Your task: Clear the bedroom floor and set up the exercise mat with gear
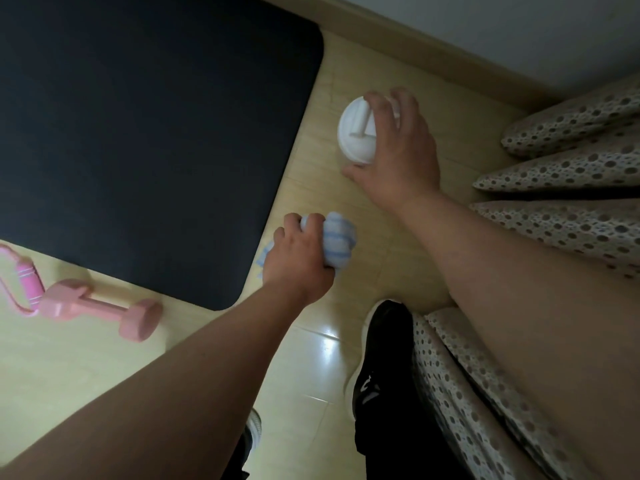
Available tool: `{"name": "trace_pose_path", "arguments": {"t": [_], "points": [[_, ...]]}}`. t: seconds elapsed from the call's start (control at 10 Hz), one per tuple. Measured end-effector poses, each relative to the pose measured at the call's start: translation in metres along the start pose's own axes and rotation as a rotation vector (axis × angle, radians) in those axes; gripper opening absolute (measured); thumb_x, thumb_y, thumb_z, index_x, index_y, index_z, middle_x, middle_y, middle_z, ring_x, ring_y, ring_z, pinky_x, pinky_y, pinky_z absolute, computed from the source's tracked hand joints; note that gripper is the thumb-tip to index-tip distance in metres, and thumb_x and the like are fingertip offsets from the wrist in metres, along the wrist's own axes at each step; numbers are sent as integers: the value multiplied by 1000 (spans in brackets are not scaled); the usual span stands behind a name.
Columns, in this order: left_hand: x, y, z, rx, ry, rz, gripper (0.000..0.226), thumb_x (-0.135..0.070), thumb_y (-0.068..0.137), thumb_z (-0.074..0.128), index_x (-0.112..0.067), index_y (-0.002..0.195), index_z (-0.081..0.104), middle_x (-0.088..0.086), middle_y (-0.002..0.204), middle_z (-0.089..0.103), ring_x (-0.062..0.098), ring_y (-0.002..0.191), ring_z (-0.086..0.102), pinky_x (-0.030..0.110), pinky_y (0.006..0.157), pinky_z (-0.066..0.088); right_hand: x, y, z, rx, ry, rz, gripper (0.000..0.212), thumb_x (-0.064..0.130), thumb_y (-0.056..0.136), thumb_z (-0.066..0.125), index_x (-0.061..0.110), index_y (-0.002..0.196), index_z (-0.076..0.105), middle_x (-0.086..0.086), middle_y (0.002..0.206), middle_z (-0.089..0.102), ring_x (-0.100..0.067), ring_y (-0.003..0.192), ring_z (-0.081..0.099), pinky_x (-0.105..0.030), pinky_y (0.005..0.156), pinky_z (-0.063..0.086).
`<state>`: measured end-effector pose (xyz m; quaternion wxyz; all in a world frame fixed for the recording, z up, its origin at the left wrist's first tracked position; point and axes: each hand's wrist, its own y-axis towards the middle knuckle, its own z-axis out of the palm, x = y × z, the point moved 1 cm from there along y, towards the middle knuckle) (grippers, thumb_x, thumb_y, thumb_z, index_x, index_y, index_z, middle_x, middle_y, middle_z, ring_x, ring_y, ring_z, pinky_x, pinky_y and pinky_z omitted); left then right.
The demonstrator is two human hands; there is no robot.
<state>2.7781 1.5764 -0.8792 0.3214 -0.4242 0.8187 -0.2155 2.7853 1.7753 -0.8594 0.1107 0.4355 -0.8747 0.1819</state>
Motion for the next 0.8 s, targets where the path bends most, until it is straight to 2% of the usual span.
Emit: {"name": "trace_pose_path", "arguments": {"t": [0.1,0.2,0.3,0.4,0.5,0.6,0.7,0.8], "points": [[-3,2,2,-36,52,14,67,-27,79,63,-20,139,35,10,134,36,31,113,47,41,84,46,1,-17,-7,-75,47,63,94,68,86,61,22,159,23,-16,165,19,-33,148,30,-49,115,35],[-5,11,11,-53,80,-6,76,-28,81,63,-19,146,26,11,135,33,32,111,47,42,85,49,-3,-41,-10,-250,201,171,71,52,98,53,8,152,36,-21,156,34,-32,141,39,-50,108,43],[-6,27,25,-86,62,-44,80,-29,82,68,-17,148,23,13,136,33,32,109,47,39,77,45,-11,-63,-4,-315,278,231,56,34,99,59,1,143,47,-21,144,47,-32,133,47,-47,104,44],[-4,43,47,-87,59,-84,79,-29,85,68,-16,149,23,16,140,33,34,111,48,42,85,46,-23,-78,11,-301,279,246,47,26,98,61,0,135,53,-21,136,52,-34,126,52,-49,99,46],[1,62,67,-60,78,-132,75,-26,89,66,-15,149,22,21,144,33,38,121,47,45,99,44,-31,-86,23,-293,292,253,46,25,95,63,2,133,54,-19,134,52,-34,122,54,-49,97,48],[0,71,77,-48,146,-133,82,-33,89,68,-16,153,19,23,146,33,40,125,46,46,101,45,-40,-93,31,-266,285,238,49,25,93,65,3,135,52,-19,134,51,-33,123,52,-45,98,46],[-7,50,58,-9,102,-164,100,-50,86,68,-23,158,4,20,160,15,40,137,36,49,97,50,-39,-100,22,-214,264,239,51,22,92,66,1,136,51,-20,135,51,-33,126,49,-46,102,44],[-4,-20,36,1,190,-76,111,-72,85,59,-28,159,-11,11,168,-8,37,147,21,52,96,53,-40,-122,-5,-239,254,298,51,19,92,69,-1,136,51,-23,134,51,-36,124,50,-51,103,44]]}}
